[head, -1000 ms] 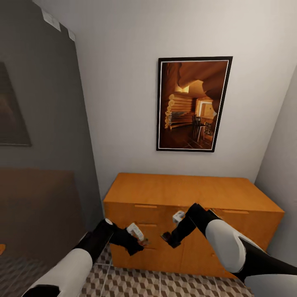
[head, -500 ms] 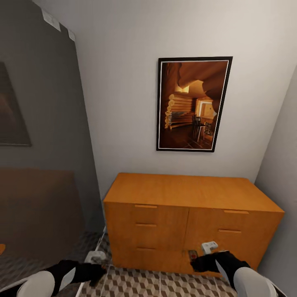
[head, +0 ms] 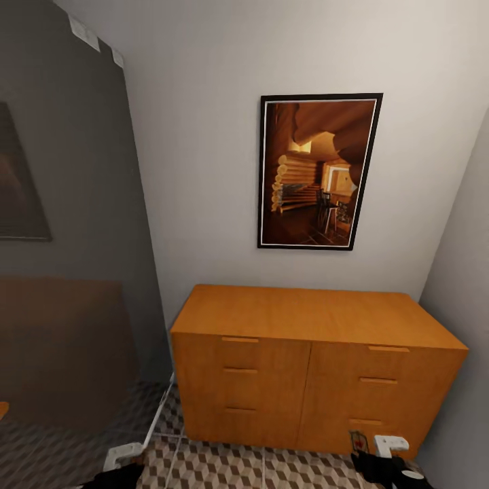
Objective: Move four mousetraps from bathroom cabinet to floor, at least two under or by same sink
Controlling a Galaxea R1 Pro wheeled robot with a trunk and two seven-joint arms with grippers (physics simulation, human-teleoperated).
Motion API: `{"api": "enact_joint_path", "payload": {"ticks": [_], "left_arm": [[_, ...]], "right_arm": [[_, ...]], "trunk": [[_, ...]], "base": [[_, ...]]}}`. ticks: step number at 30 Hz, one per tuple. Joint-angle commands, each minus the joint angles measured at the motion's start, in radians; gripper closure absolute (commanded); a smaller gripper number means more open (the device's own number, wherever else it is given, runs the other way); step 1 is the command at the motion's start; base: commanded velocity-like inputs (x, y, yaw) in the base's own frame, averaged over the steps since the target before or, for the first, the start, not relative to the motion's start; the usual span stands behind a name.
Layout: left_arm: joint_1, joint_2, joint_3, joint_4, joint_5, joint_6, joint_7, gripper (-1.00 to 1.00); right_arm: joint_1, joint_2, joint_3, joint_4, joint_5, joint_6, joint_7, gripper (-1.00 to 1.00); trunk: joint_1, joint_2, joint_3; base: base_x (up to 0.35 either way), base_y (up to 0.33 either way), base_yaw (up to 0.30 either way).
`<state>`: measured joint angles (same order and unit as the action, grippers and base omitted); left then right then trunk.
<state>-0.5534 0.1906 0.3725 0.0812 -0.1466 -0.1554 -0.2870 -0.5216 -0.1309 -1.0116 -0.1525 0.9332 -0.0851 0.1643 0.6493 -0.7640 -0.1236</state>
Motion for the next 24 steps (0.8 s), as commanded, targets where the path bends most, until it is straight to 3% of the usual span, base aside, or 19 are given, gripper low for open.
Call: {"api": "enact_joint_path", "payload": {"ticks": [1,5,9,14,24], "left_arm": [[0.003,-0.01,0.0,0.0,0.001,-0.005,0.031,1.0],[0.007,-0.056,0.001,0.0,0.003,-0.009,0.156,1.0],[0.01,-0.107,0.001,0.0,-0.002,-0.012,0.231,1.0],[0.01,-0.117,0.0,-0.001,-0.002,-0.026,0.287,1.0],[0.013,-0.124,0.0,-0.001,0.001,-0.06,0.305,1.0]], "right_arm": [[0.004,0.001,-0.008,0.0,-0.004,-0.005,0.002,1.0],[0.009,0.005,-0.019,0.018,-0.004,-0.012,0.001,1.0],[0.01,0.005,-0.022,0.043,-0.003,-0.015,0.001,1.0],[0.011,0.005,-0.022,0.049,0.0,-0.017,0.001,1.0],[0.011,0.008,-0.022,0.051,0.001,-0.016,0.001,1.0]], "trunk": [[0.0,0.0,0.0],[0.0,0.0,0.0],[0.0,0.0,0.0],[0.0,0.0,0.0],[0.0,0.0,0.0]], "base": [[0.0,0.0,0.0],[0.0,0.0,0.0],[0.0,0.0,0.0],[0.0,0.0,0.0],[0.0,0.0,0.0]]}}
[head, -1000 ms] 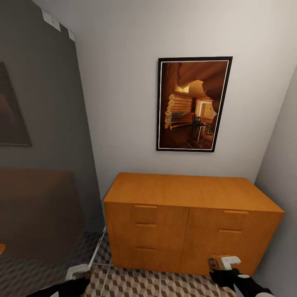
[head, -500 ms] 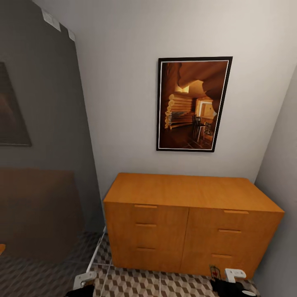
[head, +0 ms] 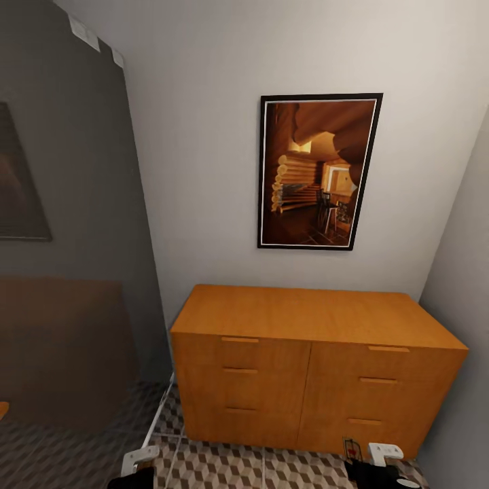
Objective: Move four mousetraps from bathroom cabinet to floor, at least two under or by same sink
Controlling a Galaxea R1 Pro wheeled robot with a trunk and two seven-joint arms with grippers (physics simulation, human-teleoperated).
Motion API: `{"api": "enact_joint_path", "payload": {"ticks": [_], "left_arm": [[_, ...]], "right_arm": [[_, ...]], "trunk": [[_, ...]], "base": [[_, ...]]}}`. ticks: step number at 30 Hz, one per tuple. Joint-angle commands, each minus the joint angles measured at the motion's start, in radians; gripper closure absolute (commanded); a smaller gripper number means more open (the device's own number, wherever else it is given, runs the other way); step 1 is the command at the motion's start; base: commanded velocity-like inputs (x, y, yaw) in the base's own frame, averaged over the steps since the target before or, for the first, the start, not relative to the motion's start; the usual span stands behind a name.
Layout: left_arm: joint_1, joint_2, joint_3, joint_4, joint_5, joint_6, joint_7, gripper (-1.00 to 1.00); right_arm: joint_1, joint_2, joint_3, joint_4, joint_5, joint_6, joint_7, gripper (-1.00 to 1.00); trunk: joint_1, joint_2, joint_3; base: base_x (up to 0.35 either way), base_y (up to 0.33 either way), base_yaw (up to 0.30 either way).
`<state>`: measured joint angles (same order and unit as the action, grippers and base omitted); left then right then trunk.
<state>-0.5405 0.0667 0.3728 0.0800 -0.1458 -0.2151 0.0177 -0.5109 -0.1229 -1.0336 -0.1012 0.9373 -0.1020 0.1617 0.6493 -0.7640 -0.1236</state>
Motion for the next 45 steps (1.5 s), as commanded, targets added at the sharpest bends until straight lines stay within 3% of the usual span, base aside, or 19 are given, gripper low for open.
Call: {"api": "enact_joint_path", "payload": {"ticks": [1,16,45], "left_arm": [[0.001,-0.001,0.0,0.0,0.0,-0.003,0.0,1.0],[0.002,-0.003,0.0,0.001,0.0,-0.007,0.0,1.0],[0.003,-0.002,0.0,0.001,0.0,-0.007,0.001,1.0]], "right_arm": [[0.0,0.0,0.0,0.0,-0.003,0.001,0.004,1.0],[0.0,0.003,0.0,0.003,-0.004,0.001,0.004,1.0],[0.0,0.003,0.0,0.003,-0.004,0.001,0.005,1.0]], "trunk": [[0.0,0.0,0.0],[0.0,0.0,0.0],[0.0,0.0,0.0]], "base": [[0.0,0.0,0.0],[-0.032,0.0,0.0],[-0.327,0.0,0.0]]}}
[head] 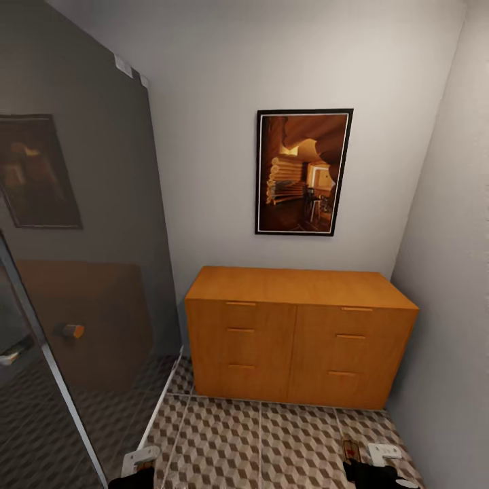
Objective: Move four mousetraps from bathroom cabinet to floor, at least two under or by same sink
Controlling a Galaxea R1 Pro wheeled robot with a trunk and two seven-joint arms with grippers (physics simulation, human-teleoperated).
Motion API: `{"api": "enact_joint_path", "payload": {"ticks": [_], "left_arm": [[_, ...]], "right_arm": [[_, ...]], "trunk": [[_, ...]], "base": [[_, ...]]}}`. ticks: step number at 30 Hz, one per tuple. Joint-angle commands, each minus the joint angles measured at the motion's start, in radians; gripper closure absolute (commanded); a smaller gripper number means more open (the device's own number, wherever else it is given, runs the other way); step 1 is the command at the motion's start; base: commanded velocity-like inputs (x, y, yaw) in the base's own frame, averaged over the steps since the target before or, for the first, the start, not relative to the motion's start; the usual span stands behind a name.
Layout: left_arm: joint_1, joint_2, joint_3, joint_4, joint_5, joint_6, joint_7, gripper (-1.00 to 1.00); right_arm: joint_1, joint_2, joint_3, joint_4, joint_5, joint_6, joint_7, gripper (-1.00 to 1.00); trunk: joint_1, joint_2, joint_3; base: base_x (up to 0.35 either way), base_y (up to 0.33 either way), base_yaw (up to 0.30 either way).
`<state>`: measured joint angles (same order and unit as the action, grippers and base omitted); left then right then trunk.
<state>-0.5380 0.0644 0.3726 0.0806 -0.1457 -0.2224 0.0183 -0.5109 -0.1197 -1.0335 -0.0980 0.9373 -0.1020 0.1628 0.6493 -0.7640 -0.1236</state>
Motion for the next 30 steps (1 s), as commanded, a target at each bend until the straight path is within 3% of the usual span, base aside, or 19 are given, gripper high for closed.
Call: {"api": "enact_joint_path", "payload": {"ticks": [1,18,24,30], "left_arm": [[0.0,0.0,0.0,0.0,0.0,0.0,0.0,1.0],[0.0,0.0,0.0,0.0,0.0,0.0,0.0,1.0],[0.0,0.001,0.0,0.0,0.0,0.0,-0.001,1.0],[0.001,0.0,0.0,0.001,0.0,0.002,-0.001,1.0]], "right_arm": [[0.0,0.0,0.0,0.0,-0.004,0.001,0.004,1.0],[0.0,0.0,0.0,0.0,-0.003,0.001,0.004,1.0],[0.0,0.0,0.0,0.0,-0.003,0.001,0.004,1.0],[0.0,0.0,0.0,0.0,-0.003,0.001,0.004,1.0]], "trunk": [[0.0,0.0,0.0],[0.0,0.0,0.0],[0.0,0.0,0.0],[0.0,0.0,0.0]], "base": [[-0.321,0.0,0.0],[-0.301,0.0,0.0],[-0.079,0.0,0.03],[-0.005,0.0,0.244]]}}
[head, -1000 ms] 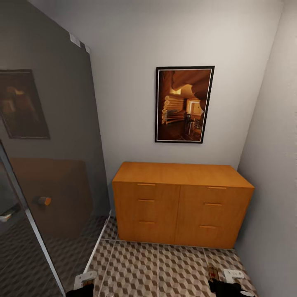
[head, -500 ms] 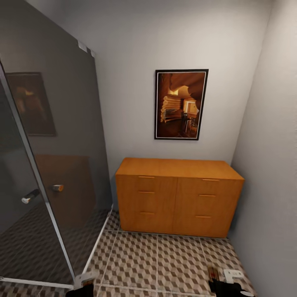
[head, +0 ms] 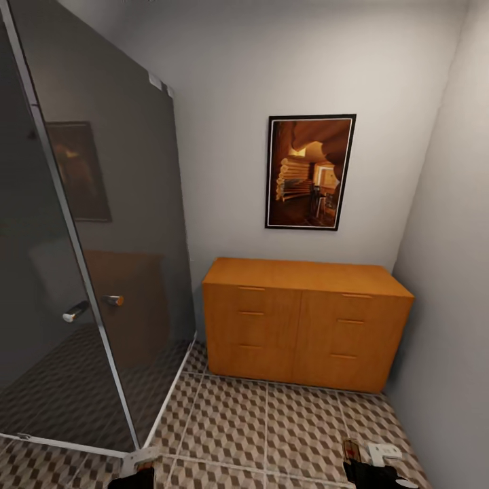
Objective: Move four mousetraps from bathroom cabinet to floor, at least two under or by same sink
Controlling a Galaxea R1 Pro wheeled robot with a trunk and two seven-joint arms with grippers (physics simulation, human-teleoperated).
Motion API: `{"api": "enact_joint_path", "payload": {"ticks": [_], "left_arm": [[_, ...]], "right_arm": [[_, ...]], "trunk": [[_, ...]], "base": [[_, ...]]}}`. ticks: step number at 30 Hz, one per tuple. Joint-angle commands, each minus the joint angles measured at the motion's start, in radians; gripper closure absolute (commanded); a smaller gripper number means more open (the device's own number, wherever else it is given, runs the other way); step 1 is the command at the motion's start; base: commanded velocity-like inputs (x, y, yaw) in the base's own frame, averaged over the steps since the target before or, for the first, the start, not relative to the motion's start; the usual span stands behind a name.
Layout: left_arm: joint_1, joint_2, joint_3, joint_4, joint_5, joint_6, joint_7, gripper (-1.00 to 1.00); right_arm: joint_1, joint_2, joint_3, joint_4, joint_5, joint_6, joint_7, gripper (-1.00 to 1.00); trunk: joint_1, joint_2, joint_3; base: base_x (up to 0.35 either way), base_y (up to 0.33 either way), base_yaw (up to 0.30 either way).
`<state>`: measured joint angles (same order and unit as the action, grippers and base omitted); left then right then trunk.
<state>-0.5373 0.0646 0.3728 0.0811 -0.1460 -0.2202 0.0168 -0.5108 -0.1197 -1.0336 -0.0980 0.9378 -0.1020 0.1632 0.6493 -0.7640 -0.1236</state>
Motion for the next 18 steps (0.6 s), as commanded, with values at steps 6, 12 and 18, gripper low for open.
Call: {"api": "enact_joint_path", "payload": {"ticks": [6,12,18], "left_arm": [[0.0,-0.001,0.0,0.0,-0.001,0.005,0.003,1.0],[0.0,-0.001,-0.001,0.0,-0.002,0.005,0.003,1.0],[0.0,-0.012,-0.001,-0.001,-0.003,-0.001,0.003,1.0]], "right_arm": [[0.0,0.0,0.0,0.001,-0.004,0.001,0.004,1.0],[0.0,0.001,0.0,0.009,-0.004,0.001,0.004,1.0],[0.0,0.002,0.0,0.01,-0.004,0.001,0.004,1.0]], "trunk": [[0.0,0.0,0.0],[0.0,0.0,0.0],[0.0,0.0,0.0]], "base": [[0.0,0.0,0.291],[0.0,0.0,0.294],[0.0,0.0,0.294]]}}
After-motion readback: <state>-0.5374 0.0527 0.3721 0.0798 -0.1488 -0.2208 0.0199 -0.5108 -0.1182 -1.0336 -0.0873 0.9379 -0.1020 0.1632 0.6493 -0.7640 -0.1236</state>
